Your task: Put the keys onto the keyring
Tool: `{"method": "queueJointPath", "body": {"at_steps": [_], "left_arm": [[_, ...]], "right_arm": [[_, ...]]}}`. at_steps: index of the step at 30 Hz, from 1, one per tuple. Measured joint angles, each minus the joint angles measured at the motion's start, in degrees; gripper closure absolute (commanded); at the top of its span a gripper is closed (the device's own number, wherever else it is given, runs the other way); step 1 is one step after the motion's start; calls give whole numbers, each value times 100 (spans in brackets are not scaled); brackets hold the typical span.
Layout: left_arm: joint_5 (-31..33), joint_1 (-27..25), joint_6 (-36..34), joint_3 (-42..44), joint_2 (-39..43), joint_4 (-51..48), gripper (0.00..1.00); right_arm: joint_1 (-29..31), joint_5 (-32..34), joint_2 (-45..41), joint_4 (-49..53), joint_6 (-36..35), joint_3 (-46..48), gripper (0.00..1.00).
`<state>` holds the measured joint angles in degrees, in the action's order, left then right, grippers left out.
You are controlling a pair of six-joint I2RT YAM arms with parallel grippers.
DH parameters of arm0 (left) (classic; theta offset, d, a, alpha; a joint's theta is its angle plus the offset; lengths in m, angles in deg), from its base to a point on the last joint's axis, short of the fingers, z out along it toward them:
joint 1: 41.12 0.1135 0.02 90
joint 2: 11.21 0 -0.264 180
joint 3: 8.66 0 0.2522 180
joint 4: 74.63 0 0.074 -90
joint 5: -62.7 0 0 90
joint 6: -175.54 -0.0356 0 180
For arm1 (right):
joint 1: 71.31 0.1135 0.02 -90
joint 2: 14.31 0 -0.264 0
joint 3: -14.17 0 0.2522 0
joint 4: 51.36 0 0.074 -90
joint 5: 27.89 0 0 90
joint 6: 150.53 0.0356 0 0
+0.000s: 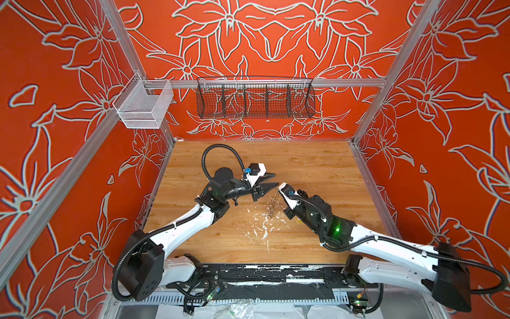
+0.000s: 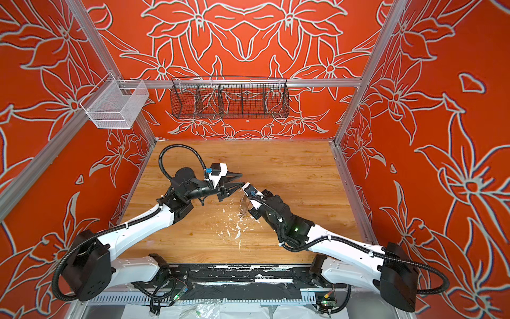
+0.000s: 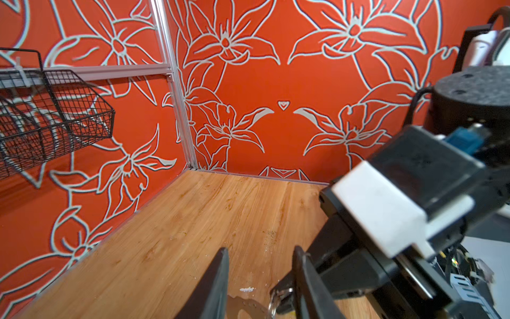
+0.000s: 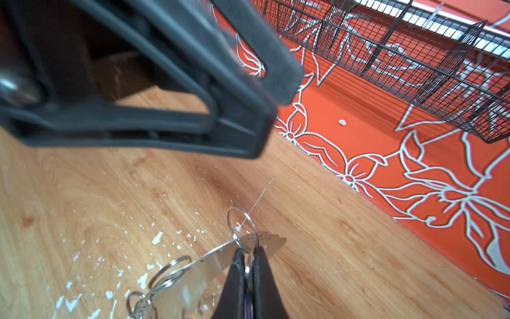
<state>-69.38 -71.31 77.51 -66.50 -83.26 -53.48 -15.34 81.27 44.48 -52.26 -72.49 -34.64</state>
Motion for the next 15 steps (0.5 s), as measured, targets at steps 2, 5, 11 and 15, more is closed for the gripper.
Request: {"method": "queueJointPath", "body": {"at_steps": [2,5,11,15], "left_arm": [[-57,9,-74,66,17,-74,61],[-144,26,-195,138,22,-208,61],[-503,26,-651,105,37,-625,63],[-710,26,-968,46,44,-905,63]], "right_arm": [[0,2,-57,107,-2,13,100],[0,-2,-262,249,9,116,100],[0,0,-570,398,24,345,100],[0,0,-603,492,26,424,100]]}}
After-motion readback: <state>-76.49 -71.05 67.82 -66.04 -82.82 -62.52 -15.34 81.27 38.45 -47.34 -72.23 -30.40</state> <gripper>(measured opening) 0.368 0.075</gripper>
